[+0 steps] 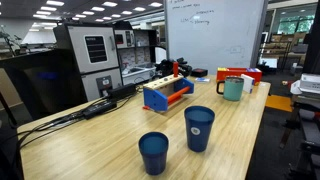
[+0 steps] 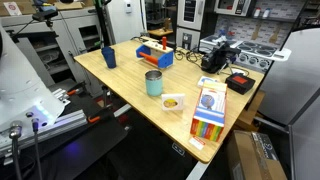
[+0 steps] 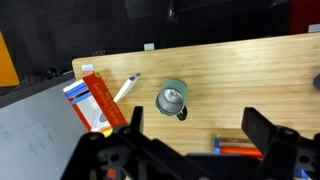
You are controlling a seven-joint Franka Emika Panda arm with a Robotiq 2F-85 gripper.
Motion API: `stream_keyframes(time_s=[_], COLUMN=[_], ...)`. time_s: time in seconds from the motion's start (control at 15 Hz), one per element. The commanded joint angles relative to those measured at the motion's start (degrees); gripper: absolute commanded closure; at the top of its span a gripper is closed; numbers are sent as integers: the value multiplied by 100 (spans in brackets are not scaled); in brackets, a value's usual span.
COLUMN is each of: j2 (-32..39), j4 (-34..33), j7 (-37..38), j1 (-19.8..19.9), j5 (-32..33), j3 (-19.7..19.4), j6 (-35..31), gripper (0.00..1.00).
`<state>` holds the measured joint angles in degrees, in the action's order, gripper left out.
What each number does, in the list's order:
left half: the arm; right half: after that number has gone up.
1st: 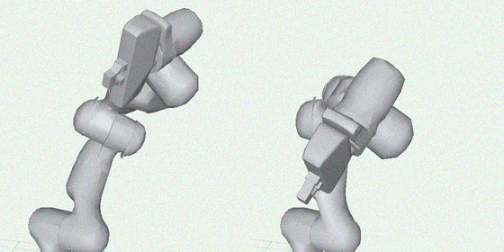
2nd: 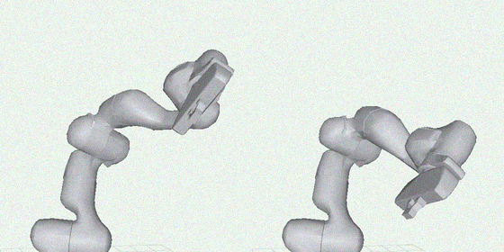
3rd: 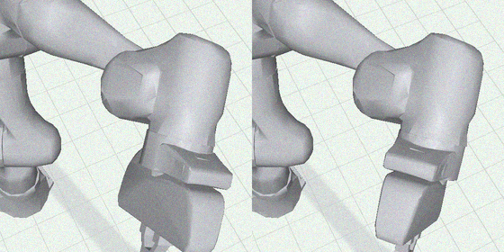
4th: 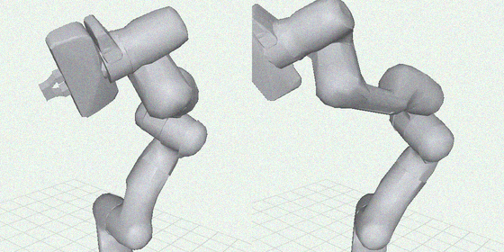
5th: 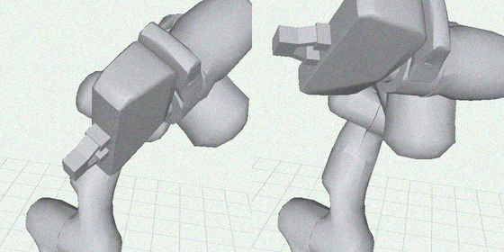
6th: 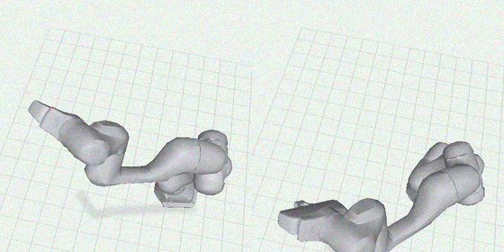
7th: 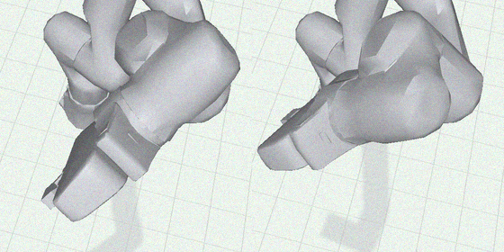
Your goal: Move the screwdriver from the toolbox to the table then turn the bolt
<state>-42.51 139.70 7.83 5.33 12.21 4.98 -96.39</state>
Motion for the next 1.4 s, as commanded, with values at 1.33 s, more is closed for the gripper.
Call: stream_keyframes(time_s=[1.33], j2=[4322], j4=[-3018], j7=[-4032], j1=[-347], j5=[-869], j3=[-958], j6=[-2516], gripper=[0])
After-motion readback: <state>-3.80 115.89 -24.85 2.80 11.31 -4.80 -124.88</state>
